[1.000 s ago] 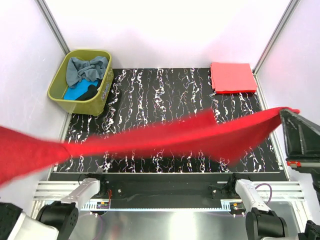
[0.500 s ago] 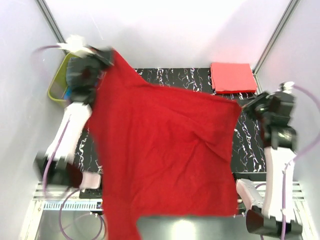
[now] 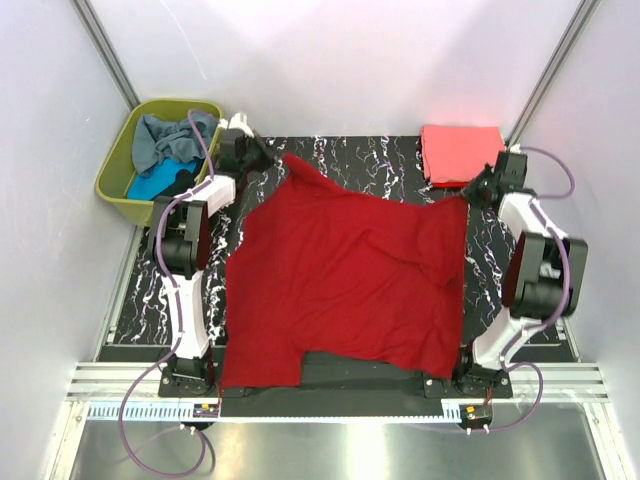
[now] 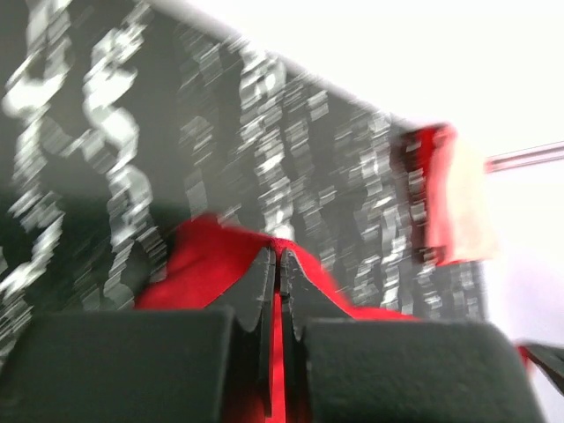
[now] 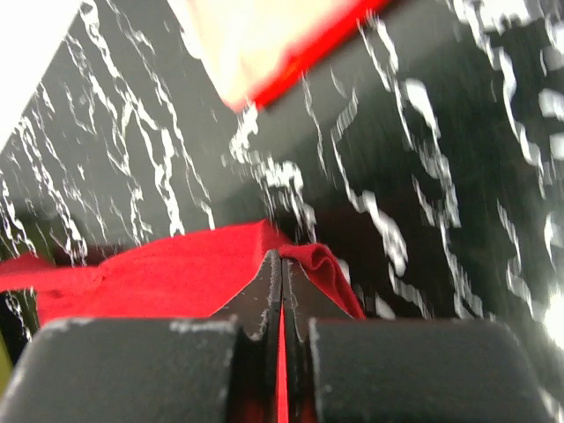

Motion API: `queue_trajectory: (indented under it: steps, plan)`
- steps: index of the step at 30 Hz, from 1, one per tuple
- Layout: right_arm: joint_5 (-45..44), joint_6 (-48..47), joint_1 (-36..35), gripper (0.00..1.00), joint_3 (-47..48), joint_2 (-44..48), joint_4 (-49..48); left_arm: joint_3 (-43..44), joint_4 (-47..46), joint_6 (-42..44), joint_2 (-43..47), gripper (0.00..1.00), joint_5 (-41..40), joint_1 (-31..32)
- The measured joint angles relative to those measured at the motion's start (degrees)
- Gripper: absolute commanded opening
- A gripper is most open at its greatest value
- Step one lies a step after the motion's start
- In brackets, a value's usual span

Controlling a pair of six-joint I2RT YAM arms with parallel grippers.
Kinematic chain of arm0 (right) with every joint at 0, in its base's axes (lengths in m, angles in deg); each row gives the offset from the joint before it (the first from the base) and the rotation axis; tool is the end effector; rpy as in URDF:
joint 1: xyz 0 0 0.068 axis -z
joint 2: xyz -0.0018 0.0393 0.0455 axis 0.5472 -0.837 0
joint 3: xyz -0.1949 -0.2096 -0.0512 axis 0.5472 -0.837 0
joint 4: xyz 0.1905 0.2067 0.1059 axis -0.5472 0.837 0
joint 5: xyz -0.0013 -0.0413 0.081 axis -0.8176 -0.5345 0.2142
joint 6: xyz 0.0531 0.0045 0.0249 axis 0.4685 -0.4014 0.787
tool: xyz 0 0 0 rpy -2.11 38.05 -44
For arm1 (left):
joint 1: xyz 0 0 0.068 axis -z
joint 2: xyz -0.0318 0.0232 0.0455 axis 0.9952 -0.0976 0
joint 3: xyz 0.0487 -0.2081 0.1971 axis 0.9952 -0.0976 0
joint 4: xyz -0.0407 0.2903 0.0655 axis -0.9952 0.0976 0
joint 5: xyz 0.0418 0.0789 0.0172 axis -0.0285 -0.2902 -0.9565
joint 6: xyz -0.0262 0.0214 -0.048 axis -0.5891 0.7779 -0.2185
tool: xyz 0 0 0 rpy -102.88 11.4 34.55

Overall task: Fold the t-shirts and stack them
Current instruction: Fold the tshirt

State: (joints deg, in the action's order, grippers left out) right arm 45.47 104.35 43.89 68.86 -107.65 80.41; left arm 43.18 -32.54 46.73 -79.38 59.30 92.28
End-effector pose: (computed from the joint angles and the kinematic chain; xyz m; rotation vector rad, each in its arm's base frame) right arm 0.4151 -0.0717 0.2285 0.7640 2.1839 0.3738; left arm 0.5453 -0.0886 0.1930 -0.3974 1.9780 -0.8805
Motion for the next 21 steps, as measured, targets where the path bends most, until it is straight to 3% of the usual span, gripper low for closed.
queue_trajectory:
  steps: [8, 14, 21]
  plan:
    - [4.7, -4.0, 2.5, 0.0, 13.3, -11.4, 0.2, 3.5, -4.2, -1.7, 0.3, 0.0, 1.7, 1.0]
    - [8.7, -4.5, 3.3, 0.0, 19.7, -14.9, 5.1, 3.4, 2.0, -0.8, 2.3, 0.0, 1.9, 1.0]
    - [12.4, -2.6, 3.3, 0.0, 19.3, -14.8, 10.7, 0.1, 13.0, -0.1, 12.7, 0.0, 2.0, 1.0]
